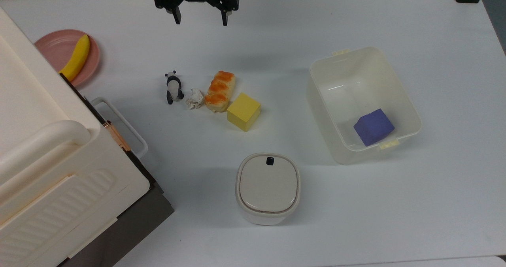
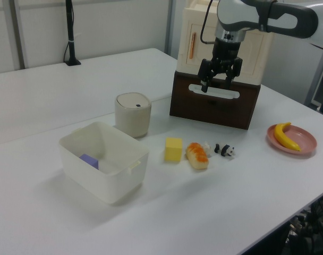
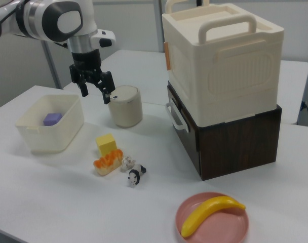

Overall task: Put the bread in the basket
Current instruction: 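Move the open gripper over the orange bread piece and lower it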

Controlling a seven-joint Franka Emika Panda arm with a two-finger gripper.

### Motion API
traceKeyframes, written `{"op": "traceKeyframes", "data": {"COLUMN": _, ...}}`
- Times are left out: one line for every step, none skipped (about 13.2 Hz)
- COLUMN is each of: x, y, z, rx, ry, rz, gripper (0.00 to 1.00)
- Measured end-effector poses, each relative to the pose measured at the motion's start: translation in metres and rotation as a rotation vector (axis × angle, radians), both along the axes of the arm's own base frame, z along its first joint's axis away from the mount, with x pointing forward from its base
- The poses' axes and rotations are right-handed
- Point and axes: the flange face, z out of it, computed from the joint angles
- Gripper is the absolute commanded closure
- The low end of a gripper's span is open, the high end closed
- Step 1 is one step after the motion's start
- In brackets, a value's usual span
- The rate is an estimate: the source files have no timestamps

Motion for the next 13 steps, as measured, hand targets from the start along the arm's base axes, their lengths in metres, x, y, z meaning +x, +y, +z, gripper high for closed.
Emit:
{"op": "traceKeyframes", "data": {"x": 0.000, "y": 0.000, "z": 0.000, "rx": 0.000, "ry": 0.000, "rz": 0.000, "gripper": 0.00}}
{"op": "traceKeyframes", "data": {"x": 0.000, "y": 0.000, "z": -0.001, "rx": 0.000, "ry": 0.002, "rz": 0.000, "gripper": 0.00}}
{"op": "traceKeyframes", "data": {"x": 0.001, "y": 0.001, "z": -0.005, "rx": 0.000, "ry": 0.009, "rz": 0.001, "gripper": 0.00}}
{"op": "traceKeyframes", "data": {"x": 0.003, "y": 0.003, "z": -0.014, "rx": 0.000, "ry": 0.022, "rz": 0.005, "gripper": 0.00}}
{"op": "traceKeyframes", "data": {"x": 0.009, "y": 0.006, "z": -0.026, "rx": 0.000, "ry": -0.001, "rz": 0.008, "gripper": 0.00}}
{"op": "traceKeyframes", "data": {"x": 0.013, "y": 0.009, "z": -0.042, "rx": -0.001, "ry": -0.041, "rz": 0.011, "gripper": 0.00}}
{"op": "traceKeyframes", "data": {"x": 0.014, "y": 0.012, "z": -0.059, "rx": -0.002, "ry": -0.069, "rz": 0.013, "gripper": 0.00}}
{"op": "traceKeyframes", "data": {"x": 0.012, "y": 0.012, "z": -0.074, "rx": -0.005, "ry": -0.075, "rz": 0.013, "gripper": 0.00}}
{"op": "traceKeyframes", "data": {"x": 0.009, "y": 0.012, "z": -0.084, "rx": -0.006, "ry": -0.066, "rz": 0.013, "gripper": 0.00}}
{"op": "traceKeyframes", "data": {"x": 0.002, "y": 0.011, "z": -0.102, "rx": -0.010, "ry": -0.040, "rz": 0.014, "gripper": 0.00}}
{"op": "traceKeyframes", "data": {"x": -0.004, "y": 0.011, "z": -0.118, "rx": -0.011, "ry": -0.012, "rz": 0.014, "gripper": 0.00}}
{"op": "traceKeyframes", "data": {"x": -0.010, "y": 0.011, "z": -0.132, "rx": -0.011, "ry": 0.016, "rz": 0.014, "gripper": 0.00}}
{"op": "traceKeyframes", "data": {"x": -0.013, "y": 0.010, "z": -0.139, "rx": -0.011, "ry": 0.031, "rz": 0.012, "gripper": 0.00}}
